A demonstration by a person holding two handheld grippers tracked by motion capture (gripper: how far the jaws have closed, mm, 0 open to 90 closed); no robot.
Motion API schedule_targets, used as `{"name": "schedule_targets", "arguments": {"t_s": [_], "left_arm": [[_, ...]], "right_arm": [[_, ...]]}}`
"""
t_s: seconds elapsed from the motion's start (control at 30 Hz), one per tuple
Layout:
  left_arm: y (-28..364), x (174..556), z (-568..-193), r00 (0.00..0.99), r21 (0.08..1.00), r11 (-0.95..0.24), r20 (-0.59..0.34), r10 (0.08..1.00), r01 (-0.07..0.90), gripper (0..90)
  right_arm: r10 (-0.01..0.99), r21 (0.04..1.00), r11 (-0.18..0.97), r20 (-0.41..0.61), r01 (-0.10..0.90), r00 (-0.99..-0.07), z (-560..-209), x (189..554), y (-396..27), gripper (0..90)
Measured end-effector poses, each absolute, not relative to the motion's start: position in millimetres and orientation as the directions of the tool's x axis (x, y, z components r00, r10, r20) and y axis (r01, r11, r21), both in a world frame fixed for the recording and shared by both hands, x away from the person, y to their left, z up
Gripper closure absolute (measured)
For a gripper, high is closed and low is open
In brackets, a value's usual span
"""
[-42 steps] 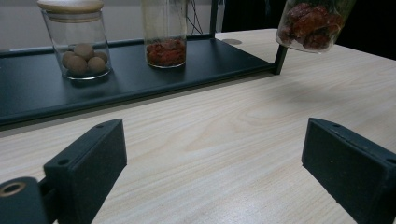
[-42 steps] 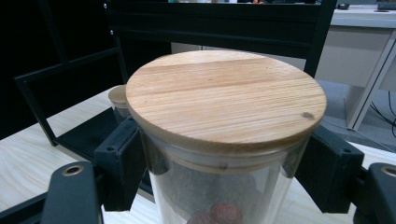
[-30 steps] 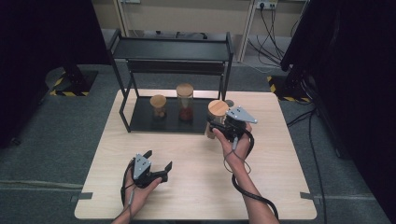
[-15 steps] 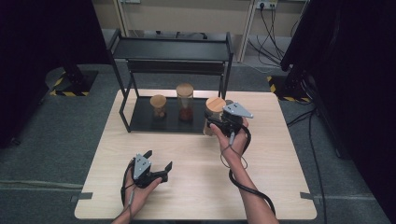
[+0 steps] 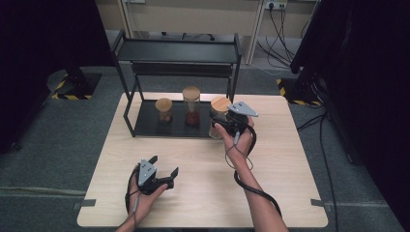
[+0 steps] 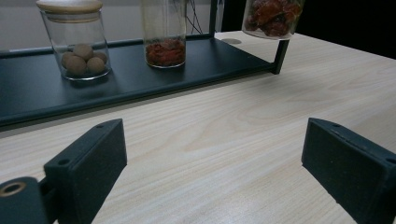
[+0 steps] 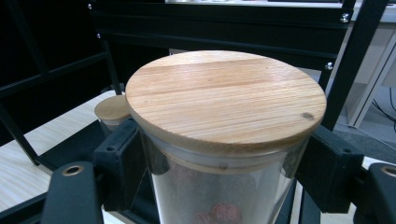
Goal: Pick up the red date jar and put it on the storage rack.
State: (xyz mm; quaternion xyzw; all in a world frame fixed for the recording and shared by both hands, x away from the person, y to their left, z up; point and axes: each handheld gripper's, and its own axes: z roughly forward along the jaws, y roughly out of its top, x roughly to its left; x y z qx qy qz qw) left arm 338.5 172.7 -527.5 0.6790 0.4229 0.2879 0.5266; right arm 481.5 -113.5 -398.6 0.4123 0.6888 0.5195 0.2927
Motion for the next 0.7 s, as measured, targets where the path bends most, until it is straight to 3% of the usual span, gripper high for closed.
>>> {"name": "schedule_targets", "arguments": {"t_s": [0.7], "left_arm": [[172.9, 338.5, -527.5, 0.477, 0.959, -0.087, -0.055, 0.877, 0.271, 6.1]], "right_arm": [[0.882, 0.946, 0.147, 0.008, 0.29, -0.472, -398.3, 506.1, -100.6, 25.4]]}}
